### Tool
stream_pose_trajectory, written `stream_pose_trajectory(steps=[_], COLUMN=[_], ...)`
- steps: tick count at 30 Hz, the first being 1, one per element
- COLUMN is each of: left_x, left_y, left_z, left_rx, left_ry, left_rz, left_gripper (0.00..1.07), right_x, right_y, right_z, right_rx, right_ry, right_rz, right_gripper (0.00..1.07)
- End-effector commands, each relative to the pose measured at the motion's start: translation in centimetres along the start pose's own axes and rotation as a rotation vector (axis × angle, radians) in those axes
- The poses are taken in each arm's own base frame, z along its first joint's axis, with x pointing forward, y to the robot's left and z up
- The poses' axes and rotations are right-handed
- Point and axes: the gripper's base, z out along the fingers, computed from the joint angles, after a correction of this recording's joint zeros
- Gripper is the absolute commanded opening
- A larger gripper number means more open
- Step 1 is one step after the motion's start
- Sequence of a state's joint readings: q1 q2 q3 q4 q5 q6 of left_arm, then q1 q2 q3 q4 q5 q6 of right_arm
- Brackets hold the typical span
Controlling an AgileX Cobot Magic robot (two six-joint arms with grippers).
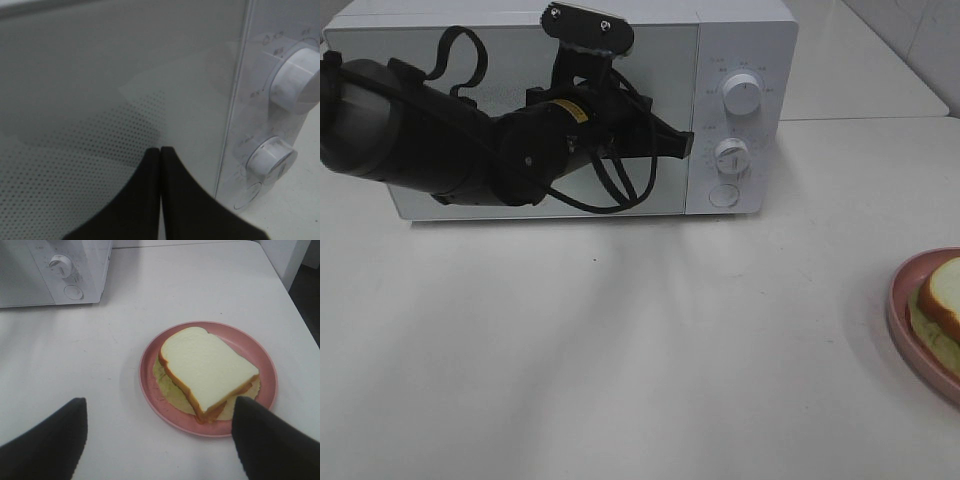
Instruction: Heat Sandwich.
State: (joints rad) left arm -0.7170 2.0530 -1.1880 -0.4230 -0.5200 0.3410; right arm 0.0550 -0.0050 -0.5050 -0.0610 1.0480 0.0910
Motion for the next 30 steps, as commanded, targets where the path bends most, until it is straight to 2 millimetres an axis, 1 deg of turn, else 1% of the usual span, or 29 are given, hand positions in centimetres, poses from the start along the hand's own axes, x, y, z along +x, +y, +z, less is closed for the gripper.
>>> stream_pose_trajectory(steps=[1, 2, 7, 11, 12, 14, 15, 16, 18, 19, 20, 22, 23, 24, 25, 26, 27, 28, 29, 30], left_x=[-1.6, -2.0, -2.5, -2.5, -2.4, -2.2, -2.2, -2.0, -1.8, -1.6, -1.6, -1.4, -1.4, -1.3, -1.3, -1.2, -1.2, -1.0, -1.0, -0.9], left_y=[2.2, 2.1, 1.9, 1.5, 1.0, 0.5, 0.5, 0.1, -0.3, -0.5, -0.5, -0.7, -0.9, -1.1, -1.1, -1.2, -1.3, -1.5, -1.5, -1.6], left_z=[0.1, -0.1, -0.7, -1.5, -2.3, -3.1, -3.1, -4.0, -4.7, -5.4, -5.4, -6.1, -6.4, -6.9, -6.9, -7.3, -7.6, -8.3, -8.3, -8.6], left_rx=[-0.087, -0.079, -0.051, -0.029, -0.007, 0.015, 0.015, 0.032, 0.054, 0.084, 0.084, 0.118, 0.137, 0.167, 0.167, 0.187, 0.201, 0.238, 0.238, 0.255], left_ry=[-0.07, -0.064, -0.024, -0.002, 0.012, 0.023, 0.023, 0.04, 0.076, 0.137, 0.137, 0.209, 0.247, 0.304, 0.304, 0.345, 0.375, 0.448, 0.448, 0.486], left_rz=[-0.084, -0.088, -0.095, -0.086, -0.068, -0.043, -0.043, -0.036, -0.033, -0.032, -0.032, -0.034, -0.034, -0.031, -0.031, -0.027, -0.029, -0.018, -0.018, -0.012], left_gripper=[0.0, 0.0, 0.0, 0.0, 0.01, 0.01, 0.01, 0.01, 0.03, 0.14, 0.14, 0.35, 0.51, 0.85, 0.85, 1.01, 1.05, 1.03, 1.03, 1.02], right_x=[0.2, 0.2, 0.2, 0.2, 0.2, 0.2, 0.2, 0.2, 0.2, 0.2, 0.2, 0.2, 0.2, 0.2, 0.2, 0.2, 0.2, 0.2, 0.2, 0.2], right_y=[0.0, 0.0, 0.0, 0.0, 0.0, 0.0, 0.0, 0.0, 0.0, 0.0, 0.0, 0.0, 0.0, 0.0, 0.0, 0.0, 0.0, 0.0, 0.0, 0.0], right_z=[-0.3, -0.3, -0.3, -0.3, -0.3, -0.3, -0.3, -0.3, -0.3, -0.3, -0.3, -0.3, -0.3, -0.3, -0.3, -0.3, -0.3, -0.3, -0.3, -0.3], right_rx=[0.006, 0.006, 0.006, 0.006, 0.006, 0.006, 0.006, 0.006, 0.006, 0.006, 0.006, 0.006, 0.006, 0.006, 0.006, 0.006, 0.006, 0.006, 0.006, 0.006], right_ry=[-0.031, -0.031, -0.031, -0.031, -0.031, -0.031, -0.031, -0.031, -0.031, -0.031, -0.031, -0.031, -0.031, -0.031, -0.031, -0.031, -0.031, -0.031, -0.031, -0.031], right_rz=[0.0, 0.0, 0.0, 0.0, 0.0, 0.0, 0.0, 0.0, 0.0, 0.0, 0.0, 0.0, 0.0, 0.0, 0.0, 0.0, 0.0, 0.0, 0.0, 0.0], right_gripper=[0.76, 0.76, 0.76, 0.76, 0.76, 0.76, 0.76, 0.76, 0.76, 0.76, 0.76, 0.76, 0.76, 0.76, 0.76, 0.76, 0.76, 0.76, 0.76, 0.76])
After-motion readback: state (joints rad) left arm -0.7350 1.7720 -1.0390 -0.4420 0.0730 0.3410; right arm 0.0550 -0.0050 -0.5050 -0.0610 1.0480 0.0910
